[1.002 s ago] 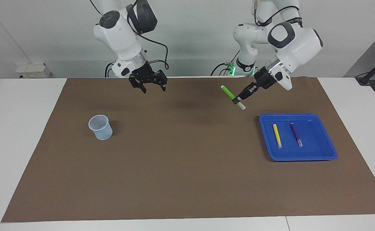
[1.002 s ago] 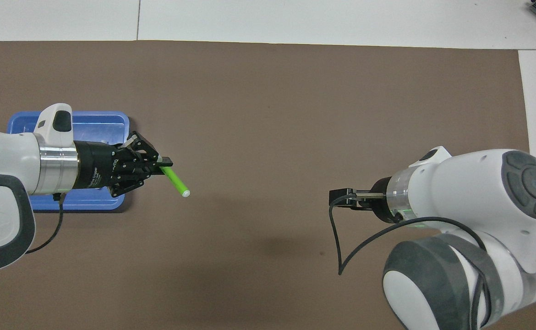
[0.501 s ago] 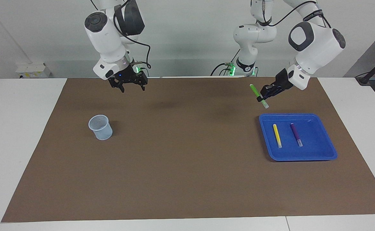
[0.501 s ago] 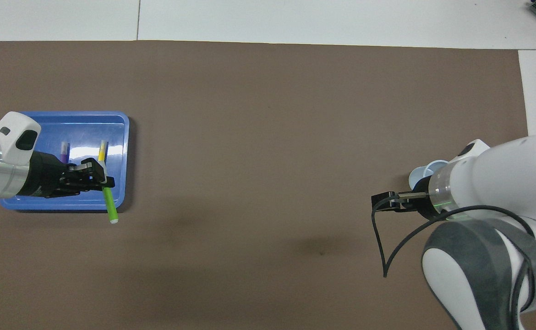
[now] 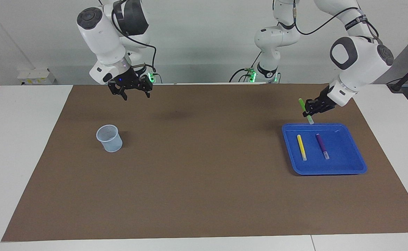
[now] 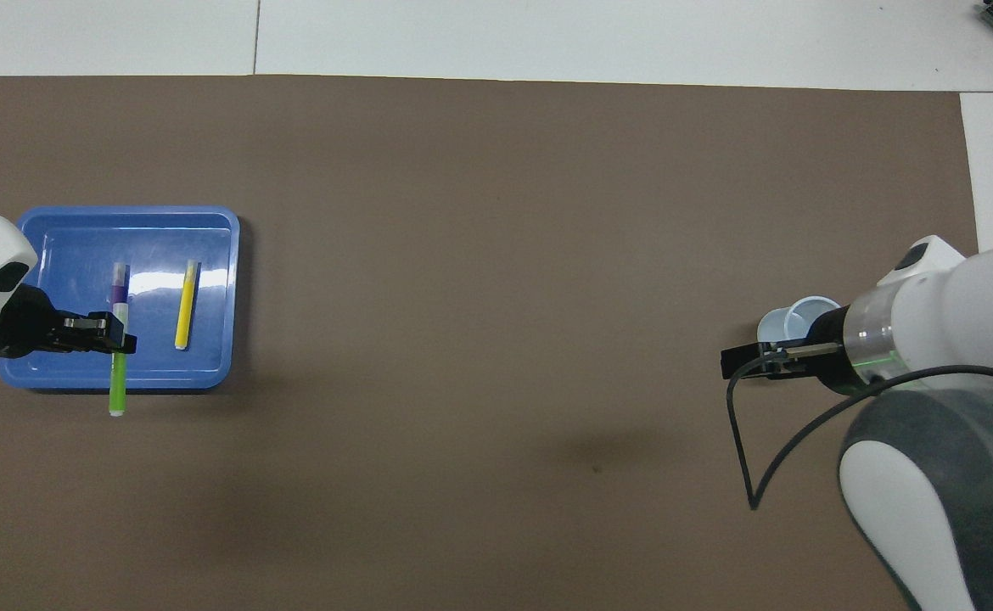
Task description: Right arm passes pens to left for tray arrangement
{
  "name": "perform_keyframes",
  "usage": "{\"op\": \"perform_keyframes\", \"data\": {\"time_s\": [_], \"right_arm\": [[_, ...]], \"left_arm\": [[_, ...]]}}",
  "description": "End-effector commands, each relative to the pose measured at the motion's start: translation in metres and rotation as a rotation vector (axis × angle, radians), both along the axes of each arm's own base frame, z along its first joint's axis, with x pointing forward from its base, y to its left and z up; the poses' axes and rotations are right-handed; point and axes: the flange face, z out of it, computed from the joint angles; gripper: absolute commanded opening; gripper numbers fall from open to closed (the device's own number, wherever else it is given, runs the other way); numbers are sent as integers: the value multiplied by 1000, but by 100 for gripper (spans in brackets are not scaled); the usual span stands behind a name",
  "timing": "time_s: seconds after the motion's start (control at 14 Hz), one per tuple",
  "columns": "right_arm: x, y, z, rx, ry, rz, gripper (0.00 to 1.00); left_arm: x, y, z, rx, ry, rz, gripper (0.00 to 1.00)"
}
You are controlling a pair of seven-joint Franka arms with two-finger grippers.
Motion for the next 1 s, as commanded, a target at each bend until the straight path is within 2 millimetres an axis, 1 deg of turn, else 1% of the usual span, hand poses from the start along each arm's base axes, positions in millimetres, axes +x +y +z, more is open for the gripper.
{"op": "perform_keyframes", "data": {"time_s": [0.0,0.07,0.14,0.29,0.36,0.43,0.5,0.57,0.64,0.72,0.79,0.86,0.93], "right_arm": [[29,-29,1,-7,9,69,100],[42,-37,5,-31,-3,77,100],[47,-30,6,-42,-10,97,100],[45,-23,3,-40,3,116,100],[41,-20,3,-38,30,131,100],[40,-7,6,-35,32,170,100],[40,-3,8,-34,15,181,100],[45,-2,16,-35,-4,185,100],[51,-5,24,-34,-11,183,100],[53,-9,30,-48,1,186,100],[58,-6,46,-107,46,218,100],[60,-1,78,-151,48,238,100],[65,2,86,-160,39,244,100]], "left_arm": [[14,21,-13,50,-17,-87,0],[15,27,-16,73,-22,-113,0],[17,40,-23,84,-22,-116,0],[23,52,-36,92,-38,-139,0],[24,70,-45,97,-43,-135,0],[28,77,-51,102,-48,-141,0],[34,82,-55,107,-56,-149,0],[38,89,-61,117,-56,-153,0],[39,103,-66,127,-60,-137,0],[44,108,-72,130,-65,-132,0],[47,111,-79,133,-73,-127,0],[50,115,-85,137,-85,-123,0],[53,119,-96,141,-95,-119,0]]}}
